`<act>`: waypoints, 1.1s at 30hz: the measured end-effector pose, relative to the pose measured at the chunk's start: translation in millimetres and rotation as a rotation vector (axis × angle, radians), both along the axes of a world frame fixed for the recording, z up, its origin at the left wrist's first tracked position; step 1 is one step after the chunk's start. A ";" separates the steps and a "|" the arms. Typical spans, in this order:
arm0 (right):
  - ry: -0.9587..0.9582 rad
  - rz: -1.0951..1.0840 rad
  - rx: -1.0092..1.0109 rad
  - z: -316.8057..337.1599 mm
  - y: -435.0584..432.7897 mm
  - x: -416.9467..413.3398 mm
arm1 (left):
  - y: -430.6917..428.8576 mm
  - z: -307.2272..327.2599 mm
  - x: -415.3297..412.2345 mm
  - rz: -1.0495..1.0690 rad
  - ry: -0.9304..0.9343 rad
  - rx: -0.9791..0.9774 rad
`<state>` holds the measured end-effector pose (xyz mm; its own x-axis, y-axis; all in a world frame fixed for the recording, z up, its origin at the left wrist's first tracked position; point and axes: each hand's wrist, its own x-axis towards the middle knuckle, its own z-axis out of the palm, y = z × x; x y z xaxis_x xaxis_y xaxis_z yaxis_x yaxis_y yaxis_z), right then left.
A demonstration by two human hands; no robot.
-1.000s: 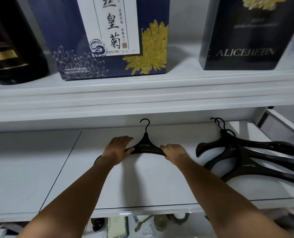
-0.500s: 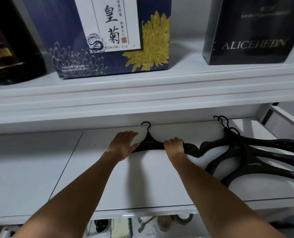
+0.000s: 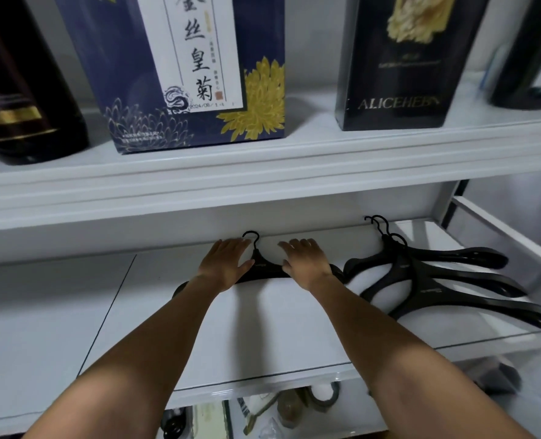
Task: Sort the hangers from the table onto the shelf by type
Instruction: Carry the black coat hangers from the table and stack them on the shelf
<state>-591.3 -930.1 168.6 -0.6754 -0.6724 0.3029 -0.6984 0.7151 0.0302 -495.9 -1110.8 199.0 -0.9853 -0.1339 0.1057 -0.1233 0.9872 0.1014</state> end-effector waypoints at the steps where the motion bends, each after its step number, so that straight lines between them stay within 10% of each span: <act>1: -0.023 0.007 -0.043 7.2 4.9 4.1 | 5.2 3.2 -2.1 -0.013 0.007 0.015; 33: -0.053 -0.610 -0.095 124.3 366.1 149.8 | 356.6 82.4 0.6 -0.625 0.079 0.148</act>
